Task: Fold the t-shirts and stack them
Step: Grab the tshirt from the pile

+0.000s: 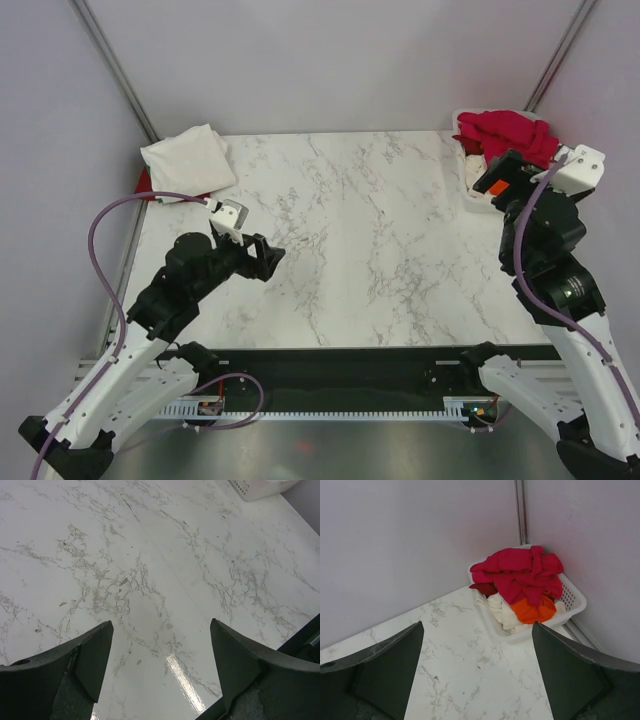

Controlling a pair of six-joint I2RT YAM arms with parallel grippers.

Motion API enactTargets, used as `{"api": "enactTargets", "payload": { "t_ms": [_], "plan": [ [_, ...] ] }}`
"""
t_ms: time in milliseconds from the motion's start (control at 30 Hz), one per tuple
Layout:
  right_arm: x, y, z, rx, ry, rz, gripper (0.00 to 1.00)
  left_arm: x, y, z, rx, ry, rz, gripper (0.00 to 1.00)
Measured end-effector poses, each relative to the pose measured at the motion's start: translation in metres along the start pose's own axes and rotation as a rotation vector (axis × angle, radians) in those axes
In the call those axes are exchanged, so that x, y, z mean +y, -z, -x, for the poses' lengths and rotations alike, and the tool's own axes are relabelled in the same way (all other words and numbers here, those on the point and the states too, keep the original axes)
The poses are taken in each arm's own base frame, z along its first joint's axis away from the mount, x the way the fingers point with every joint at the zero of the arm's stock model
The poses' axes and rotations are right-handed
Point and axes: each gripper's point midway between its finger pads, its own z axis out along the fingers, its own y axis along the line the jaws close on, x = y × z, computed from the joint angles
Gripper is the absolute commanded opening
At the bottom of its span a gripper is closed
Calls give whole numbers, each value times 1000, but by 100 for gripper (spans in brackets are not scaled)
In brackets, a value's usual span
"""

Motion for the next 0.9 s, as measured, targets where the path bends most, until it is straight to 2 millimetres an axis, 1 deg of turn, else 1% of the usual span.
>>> {"api": "enactTargets", "payload": {
  "t_ms": [67,133,200,233,267,300,333,400,467,533,600,667,733,900],
  "plan": [
    [7,-5,-7,20,27,20,98,0,0,0,2,0,0,86],
    [15,-14,-20,50,63,22,98,0,-1,-1,7,0,2,86],
    [21,-31,-39,95,109,-6,98,1,-3,-2,12,0,4,86],
    [22,-47,-52,134,135,-31,98,1,-3,-3,14,0,4,86],
    [19,-65,-61,166,147,-63,98,1,-3,-3,16,0,5,85],
    [13,-87,-70,199,150,-90,97,1,-4,-4,18,0,5,85],
    [5,-112,-84,239,150,-121,96,1,-4,-4,19,0,5,85],
    [-21,-159,-112,322,144,-194,93,1,-4,-4,21,0,6,84],
    [-45,-194,-138,395,126,-243,92,2,-5,-5,22,0,7,84],
    [-64,-225,-157,447,99,-270,92,2,-5,-5,23,0,7,84],
    [-75,-249,-168,472,75,-282,92,2,-5,-5,25,0,9,84],
    [-76,-264,-172,478,62,-275,92,2,-7,-7,31,1,11,84],
    [-74,-279,-171,471,49,-262,92,3,-8,-8,37,0,14,84],
    [-70,-308,-164,442,16,-223,87,8,-10,-10,46,0,39,84]
  ]
}}
